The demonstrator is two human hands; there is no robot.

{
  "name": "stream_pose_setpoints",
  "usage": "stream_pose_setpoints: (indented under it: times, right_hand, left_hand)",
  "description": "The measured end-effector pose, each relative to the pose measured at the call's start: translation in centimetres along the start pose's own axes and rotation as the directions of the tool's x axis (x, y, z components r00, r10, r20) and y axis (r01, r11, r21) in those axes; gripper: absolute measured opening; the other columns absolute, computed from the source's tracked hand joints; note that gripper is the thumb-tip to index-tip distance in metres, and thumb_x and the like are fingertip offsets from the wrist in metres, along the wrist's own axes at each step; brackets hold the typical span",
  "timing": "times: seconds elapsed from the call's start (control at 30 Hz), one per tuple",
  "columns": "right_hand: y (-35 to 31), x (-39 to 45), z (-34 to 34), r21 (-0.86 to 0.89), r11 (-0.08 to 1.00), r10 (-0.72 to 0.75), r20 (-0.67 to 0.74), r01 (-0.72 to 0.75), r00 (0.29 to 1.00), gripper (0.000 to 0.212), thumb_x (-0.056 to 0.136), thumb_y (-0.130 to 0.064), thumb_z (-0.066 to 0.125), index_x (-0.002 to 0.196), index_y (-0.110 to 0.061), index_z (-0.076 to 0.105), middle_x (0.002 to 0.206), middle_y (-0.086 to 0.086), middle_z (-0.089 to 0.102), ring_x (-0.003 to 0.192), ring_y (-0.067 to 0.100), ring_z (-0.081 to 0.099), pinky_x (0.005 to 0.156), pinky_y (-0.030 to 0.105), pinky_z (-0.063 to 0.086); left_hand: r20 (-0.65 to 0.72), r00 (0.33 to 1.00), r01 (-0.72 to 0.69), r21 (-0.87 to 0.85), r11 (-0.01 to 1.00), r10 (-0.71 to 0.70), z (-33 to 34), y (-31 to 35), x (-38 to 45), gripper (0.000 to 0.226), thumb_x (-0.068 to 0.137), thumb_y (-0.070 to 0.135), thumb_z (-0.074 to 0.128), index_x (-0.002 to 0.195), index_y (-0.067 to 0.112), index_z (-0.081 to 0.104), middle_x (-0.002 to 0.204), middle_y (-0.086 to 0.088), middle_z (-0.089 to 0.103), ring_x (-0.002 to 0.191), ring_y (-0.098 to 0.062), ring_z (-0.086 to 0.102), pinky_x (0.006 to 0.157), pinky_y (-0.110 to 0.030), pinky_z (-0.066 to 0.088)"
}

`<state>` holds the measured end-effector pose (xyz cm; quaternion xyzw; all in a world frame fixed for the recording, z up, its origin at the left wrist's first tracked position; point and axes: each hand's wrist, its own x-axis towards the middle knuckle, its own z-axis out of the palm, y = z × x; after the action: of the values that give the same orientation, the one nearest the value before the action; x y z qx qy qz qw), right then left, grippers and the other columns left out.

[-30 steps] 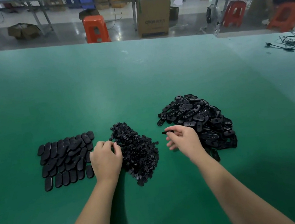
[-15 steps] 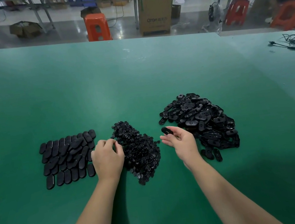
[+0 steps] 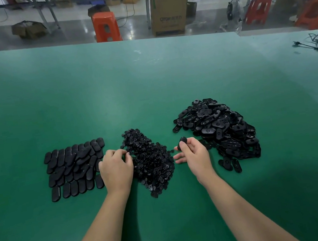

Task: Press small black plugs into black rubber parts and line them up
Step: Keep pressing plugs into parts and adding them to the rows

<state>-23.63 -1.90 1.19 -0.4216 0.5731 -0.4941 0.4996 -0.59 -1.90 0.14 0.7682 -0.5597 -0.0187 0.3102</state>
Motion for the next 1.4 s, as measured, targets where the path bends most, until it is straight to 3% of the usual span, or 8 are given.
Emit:
stream_pose_setpoints:
  times: [0.17,0.37,0.6,0.73,0.87,1.03,1.23,1.4]
  right_hand:
    - [0.6,-0.3,-0.5,-0.102,0.995,-0.021,0.011,0.022,1.0,0.004,0.1,-0.02,0.063,0.098,-0.017,0.066,0.074,-0.001,0.073,0.065,0.019,0.071,0.073,0.05,0.062]
    - [0.4,-0.5,-0.3,-0.069,0.997,-0.044,0.023,0.045,0.999,0.025,0.097,-0.008,0.065,0.12,-0.019,0.062,0.084,-0.001,0.074,0.075,0.022,0.075,0.07,0.035,0.063]
    - [0.7,-0.7,-0.4,-0.078,0.996,-0.032,0.013,0.033,0.999,0.008,0.098,-0.014,0.061,0.101,-0.013,0.053,0.086,-0.001,0.077,0.076,0.025,0.077,0.075,0.048,0.062]
    - [0.6,-0.9,-0.3,-0.043,0.998,-0.054,0.02,0.054,0.998,0.01,0.101,-0.013,0.057,0.104,-0.015,0.047,0.098,-0.003,0.078,0.083,0.023,0.077,0.073,0.047,0.063]
    - [0.4,-0.9,-0.1,-0.085,0.993,-0.075,0.035,0.077,0.997,0.022,0.104,-0.015,0.054,0.121,-0.026,0.046,0.1,-0.009,0.078,0.083,0.018,0.077,0.074,0.036,0.064]
    - [-0.1,-1.0,0.0,-0.007,0.998,-0.055,0.02,0.056,0.998,0.016,0.107,-0.012,0.046,0.107,-0.013,0.063,0.102,0.005,0.077,0.079,0.024,0.076,0.064,0.031,0.062]
    - [-0.4,-1.0,-0.2,0.066,0.997,-0.027,0.009,0.027,1.0,0.025,0.111,-0.014,0.034,0.103,-0.006,0.056,0.089,0.012,0.076,0.071,0.029,0.073,0.054,0.032,0.057]
    - [0.0,-1.0,-0.3,0.075,0.997,-0.035,0.028,0.033,0.999,0.027,0.111,-0.016,0.031,0.1,-0.007,0.053,0.074,0.012,0.071,0.06,0.026,0.064,0.047,0.03,0.048]
  left_hand:
    - [0.015,1.0,0.008,-0.025,1.0,-0.007,0.1,0.0,0.1,0.012,0.091,0.022,0.069,0.089,0.013,0.075,0.089,-0.002,0.064,0.068,-0.02,0.054,0.078,-0.038,0.039]
    - [0.021,0.999,0.032,-0.031,0.999,-0.032,0.0,-0.2,0.1,0.01,0.092,0.022,0.069,0.093,0.015,0.075,0.093,-0.001,0.063,0.069,-0.018,0.054,0.081,-0.037,0.037]
    - [0.013,1.0,0.003,-0.018,1.0,-0.003,-0.1,0.1,-0.2,0.009,0.092,0.02,0.069,0.093,0.013,0.075,0.092,-0.001,0.064,0.072,-0.019,0.054,0.079,-0.037,0.04]
    - [0.056,0.998,-0.022,-0.106,0.994,0.028,-0.3,0.2,-0.1,0.004,0.096,0.018,0.064,0.093,0.015,0.065,0.089,0.002,0.06,0.073,-0.018,0.055,0.067,-0.031,0.041]
    - [0.056,0.998,0.044,-0.303,0.952,-0.028,-0.6,0.3,0.0,0.008,0.098,0.017,0.062,0.092,0.021,0.058,0.075,0.012,0.06,0.056,-0.005,0.052,0.051,-0.023,0.034]
    - [0.092,0.996,0.052,-0.4,0.915,-0.017,-1.2,0.7,-0.1,0.008,0.095,0.019,0.066,0.09,0.025,0.065,0.074,0.011,0.061,0.063,-0.006,0.054,0.055,-0.016,0.037]
    - [0.231,0.967,0.238,-0.676,0.698,-0.107,-1.5,4.2,-0.1,0.022,0.092,0.009,0.068,0.101,0.029,0.07,0.08,0.009,0.068,0.066,0.003,0.059,0.064,-0.01,0.047]
    - [0.355,0.927,0.364,-0.782,0.505,-0.118,-1.8,6.6,0.0,0.017,0.093,0.008,0.067,0.092,0.022,0.076,0.055,0.004,0.059,0.048,-0.01,0.049,0.051,-0.018,0.044]
